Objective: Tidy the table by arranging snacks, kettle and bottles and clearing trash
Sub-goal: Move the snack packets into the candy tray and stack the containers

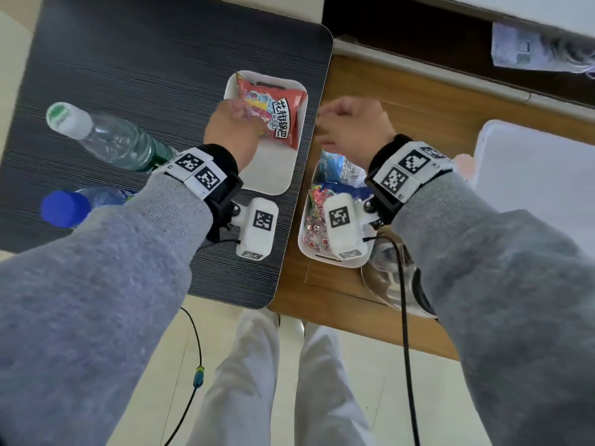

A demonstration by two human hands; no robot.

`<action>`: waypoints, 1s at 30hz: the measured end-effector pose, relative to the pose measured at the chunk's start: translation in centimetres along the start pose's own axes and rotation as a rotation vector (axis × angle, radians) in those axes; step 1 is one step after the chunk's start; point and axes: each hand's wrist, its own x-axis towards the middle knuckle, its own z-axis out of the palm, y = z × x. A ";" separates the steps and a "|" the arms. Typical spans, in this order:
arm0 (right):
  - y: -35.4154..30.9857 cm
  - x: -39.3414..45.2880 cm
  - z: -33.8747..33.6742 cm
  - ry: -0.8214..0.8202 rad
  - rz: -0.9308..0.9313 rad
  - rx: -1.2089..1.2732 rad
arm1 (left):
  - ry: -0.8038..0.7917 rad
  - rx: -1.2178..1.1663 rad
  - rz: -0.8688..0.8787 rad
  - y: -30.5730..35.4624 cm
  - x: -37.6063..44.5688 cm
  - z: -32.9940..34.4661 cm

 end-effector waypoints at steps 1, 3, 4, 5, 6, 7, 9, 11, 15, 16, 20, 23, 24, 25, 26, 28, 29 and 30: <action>0.0 0.0 0.5 -0.007 0.007 0.019 | 0.001 -0.007 -0.007 0.0 0.0 0.1; 0.2 -0.2 1.4 -0.020 0.032 0.070 | -0.023 0.005 -0.010 0.0 -0.1 0.5; 0.3 -0.5 1.7 -0.024 0.046 0.094 | -0.041 0.008 -0.004 -0.2 0.0 0.7; 0.4 -0.6 1.9 -0.023 0.062 0.111 | -0.054 0.011 -0.014 -0.2 0.1 1.0; 0.5 -0.6 2.0 -0.020 0.077 0.117 | -0.076 0.008 -0.028 -0.1 -0.2 1.1; 0.6 -0.6 2.2 -0.015 0.096 0.120 | -0.096 -0.007 -0.042 0.2 -0.4 1.3; 0.4 -0.6 2.3 -0.011 0.139 0.144 | -0.124 -0.019 -0.044 0.7 -0.3 1.6; 0.1 -0.6 2.5 -0.011 0.136 0.177 | -0.137 0.005 -0.076 0.8 -0.1 1.5; -0.6 -0.5 3.1 0.003 0.173 0.262 | -0.159 0.014 -0.102 0.4 -0.4 1.7; -0.6 -0.5 3.1 0.002 0.186 0.291 | -0.175 0.011 -0.106 0.4 -0.7 1.8; -0.3 -0.5 3.2 0.049 0.169 0.303 | -0.202 0.034 -0.100 0.3 -0.4 1.9; 0.5 -0.6 3.3 0.074 0.129 0.211 | -0.232 0.054 -0.050 0.2 -0.5 1.5; 0.7 -0.6 3.1 0.081 0.117 0.195 | -0.246 0.043 -0.038 0.1 -0.4 1.4; 0.8 -0.6 2.8 0.090 0.106 0.190 | -0.254 0.033 -0.026 0.1 -0.2 1.3; 0.8 -0.5 2.4 0.090 0.100 0.186 | -0.258 0.031 -0.006 0.1 -0.1 1.2; 0.4 -0.6 1.6 0.064 0.092 0.209 | -0.267 0.029 0.034 0.3 0.2 1.0; 0.2 -0.7 1.3 0.051 0.095 0.228 | -0.276 0.031 0.043 0.3 0.3 0.8; 0.0 -0.8 1.1 0.040 0.099 0.237 | -0.283 0.030 0.048 0.3 0.4 0.7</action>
